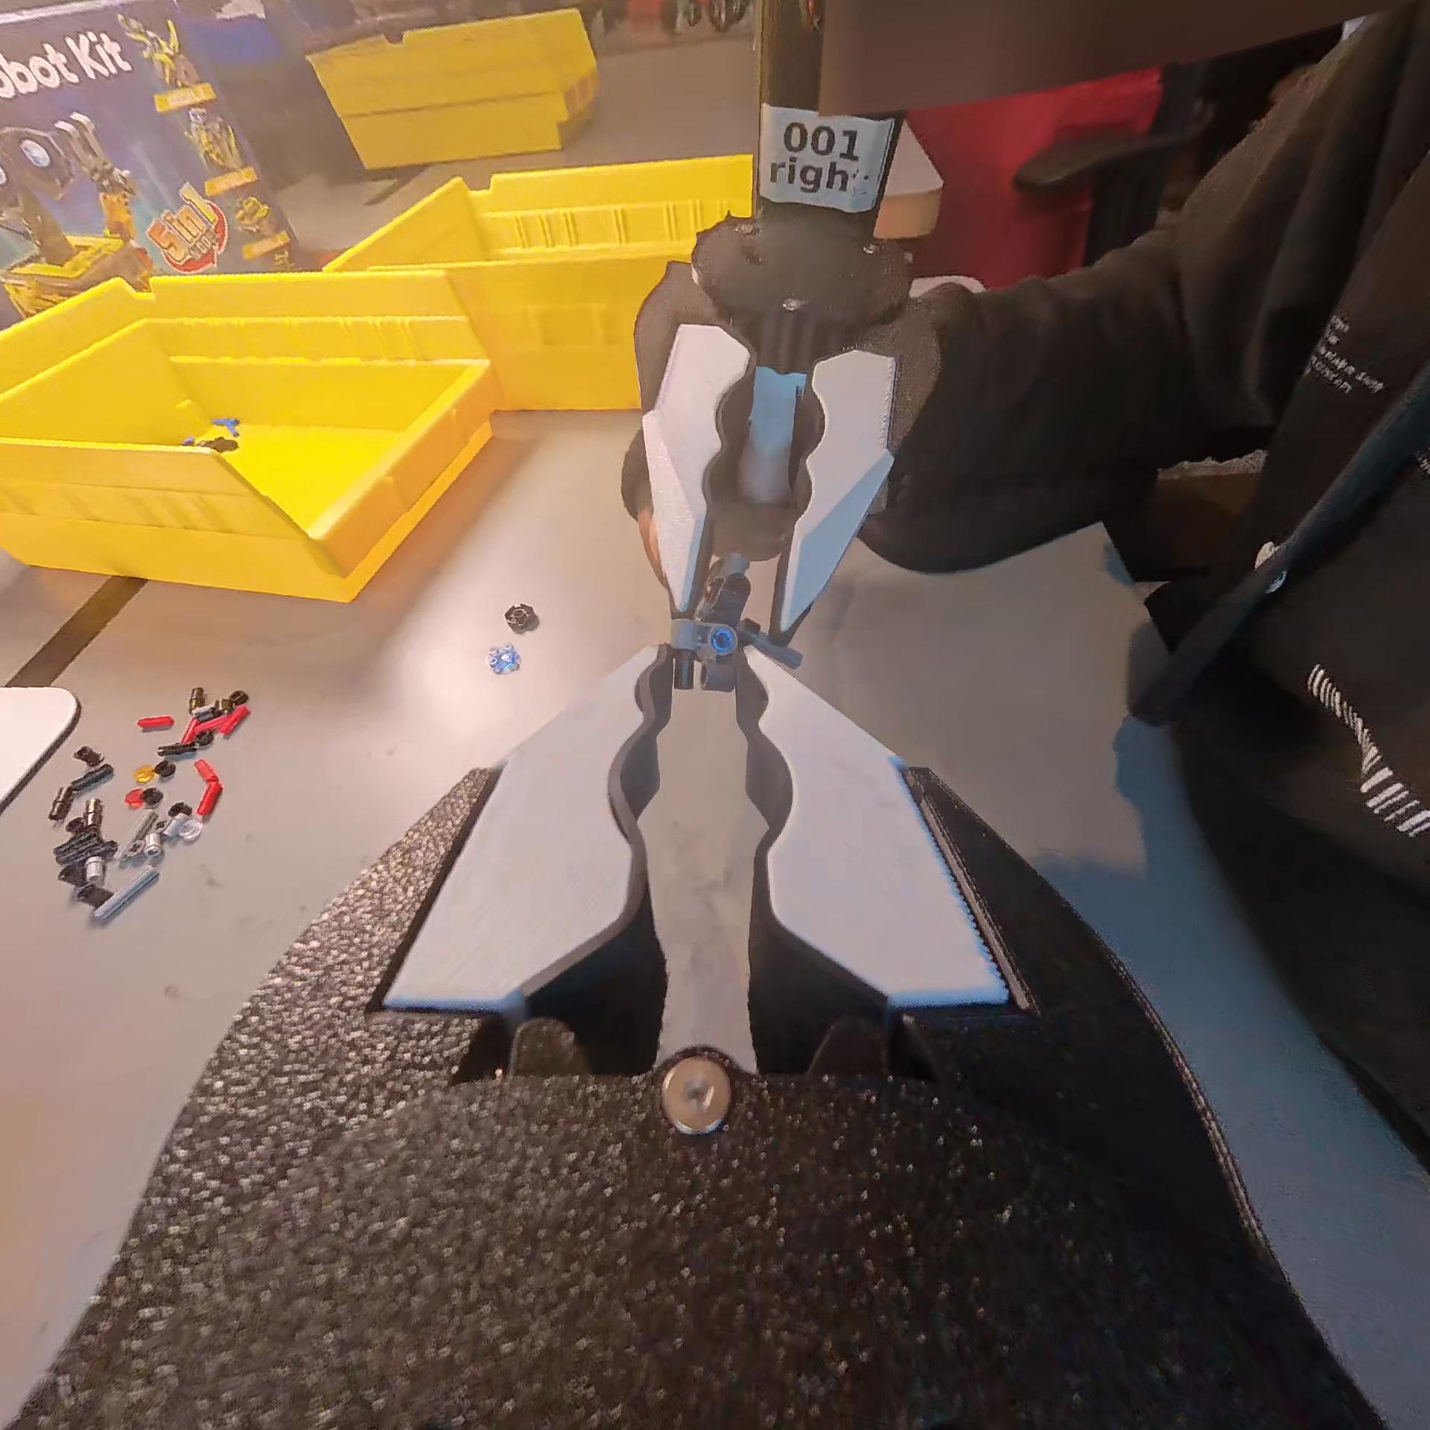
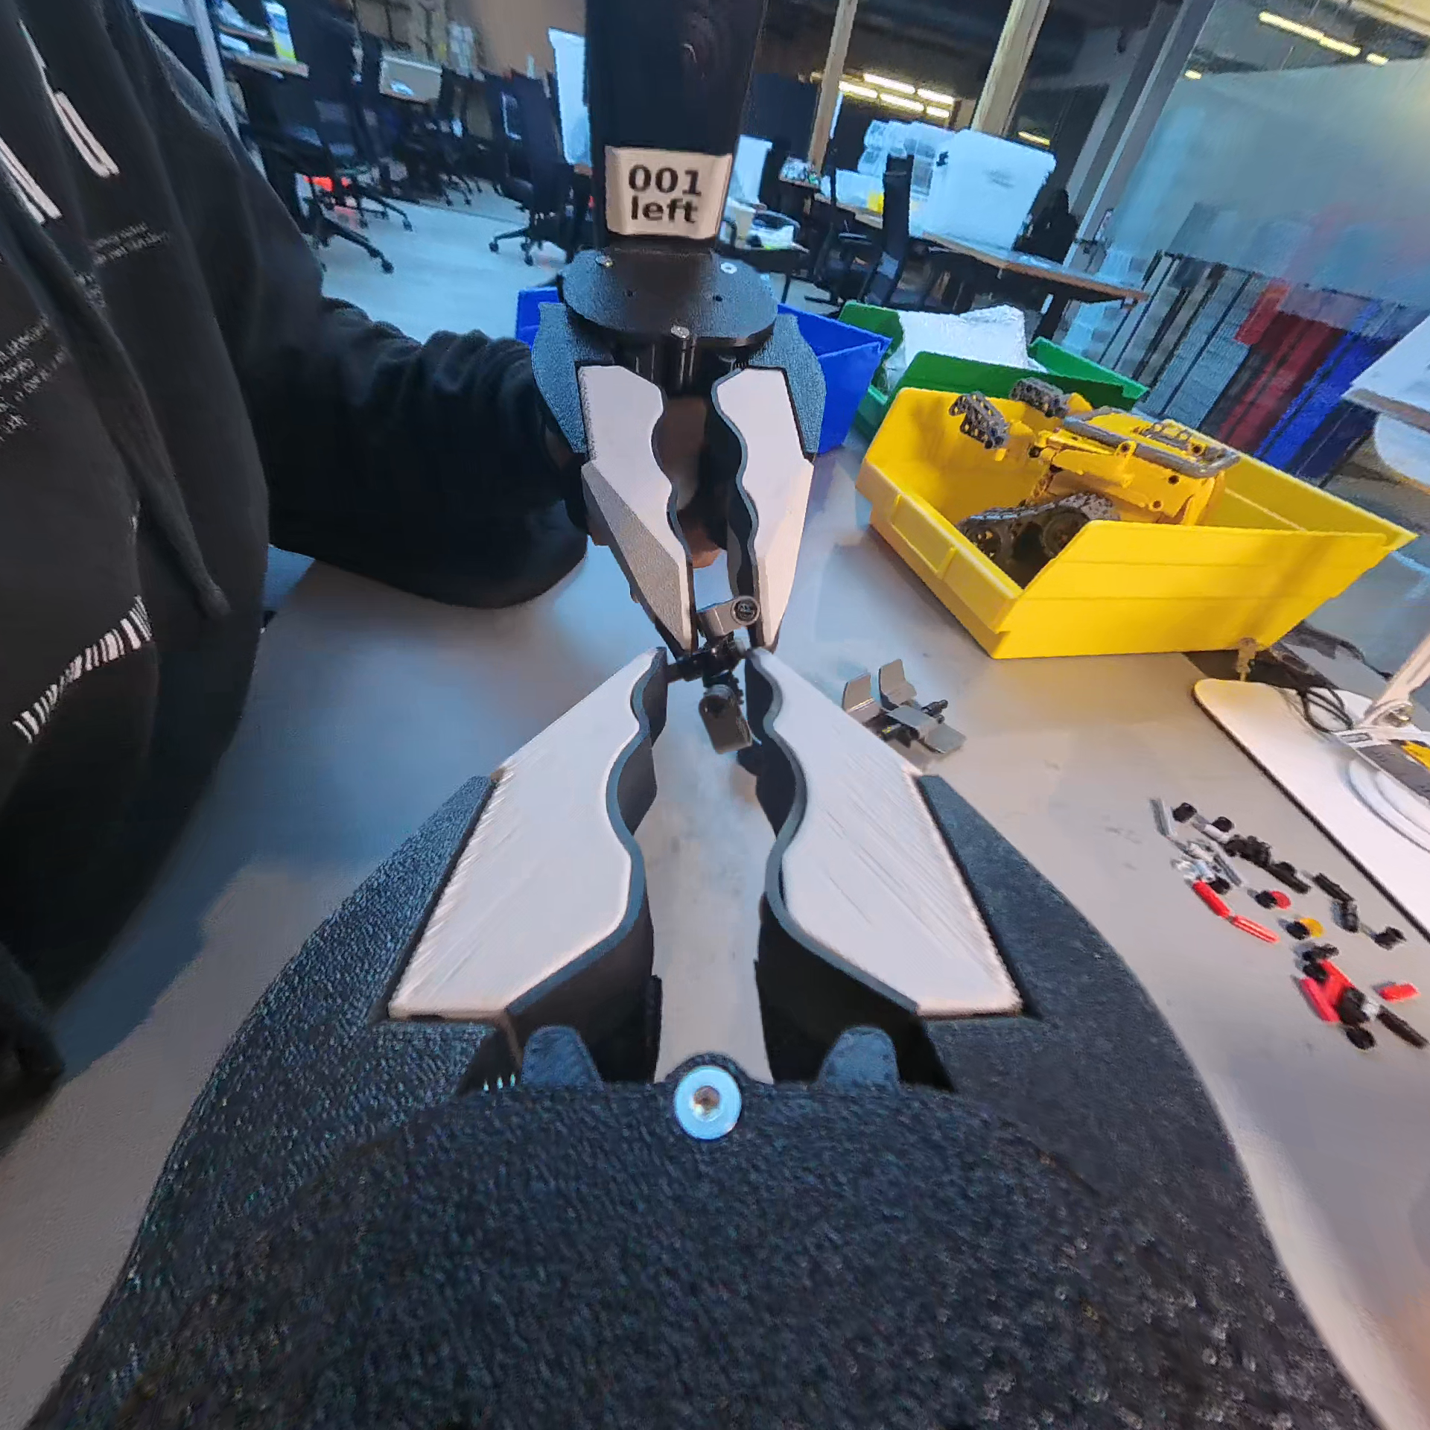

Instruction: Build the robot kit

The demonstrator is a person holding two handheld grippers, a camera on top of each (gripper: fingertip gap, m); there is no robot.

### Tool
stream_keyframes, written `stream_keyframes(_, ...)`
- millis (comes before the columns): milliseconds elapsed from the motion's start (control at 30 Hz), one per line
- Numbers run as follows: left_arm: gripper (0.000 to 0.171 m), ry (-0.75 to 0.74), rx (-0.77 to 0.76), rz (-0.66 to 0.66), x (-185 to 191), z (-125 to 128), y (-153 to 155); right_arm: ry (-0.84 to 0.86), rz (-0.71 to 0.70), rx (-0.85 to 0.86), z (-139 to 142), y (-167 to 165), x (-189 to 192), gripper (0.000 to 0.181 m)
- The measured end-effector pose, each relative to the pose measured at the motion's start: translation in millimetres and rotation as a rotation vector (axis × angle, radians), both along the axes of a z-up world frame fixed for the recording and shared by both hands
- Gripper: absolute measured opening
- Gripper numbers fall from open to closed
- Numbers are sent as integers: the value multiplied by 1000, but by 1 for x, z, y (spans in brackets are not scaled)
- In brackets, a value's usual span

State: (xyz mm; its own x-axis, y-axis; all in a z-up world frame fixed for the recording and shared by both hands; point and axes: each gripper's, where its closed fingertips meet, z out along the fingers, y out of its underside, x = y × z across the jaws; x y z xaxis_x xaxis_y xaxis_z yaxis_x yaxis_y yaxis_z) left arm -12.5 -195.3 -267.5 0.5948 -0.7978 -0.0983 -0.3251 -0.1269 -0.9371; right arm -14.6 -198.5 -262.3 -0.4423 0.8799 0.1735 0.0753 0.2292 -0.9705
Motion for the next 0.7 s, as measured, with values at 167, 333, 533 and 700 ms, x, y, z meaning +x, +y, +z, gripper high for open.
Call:
stream_keyframes(167, 14, 2, -20, -12, 3, -2, -2, -3, 2, 31, -3, -2, -1, 17)
stream_keyframes(333, 14, -35, -80, -40, 4, -5, -6, -16, 10, 72, -7, -5, -1, 16)
stream_keyframes(533, 14, -57, -153, -75, 4, -11, -10, -48, 24, 69, -12, -8, -1, 15)
stream_keyframes(700, 15, -64, -77, -107, 7, -4, -16, -65, 83, -143, -3, -13, 1, 14)
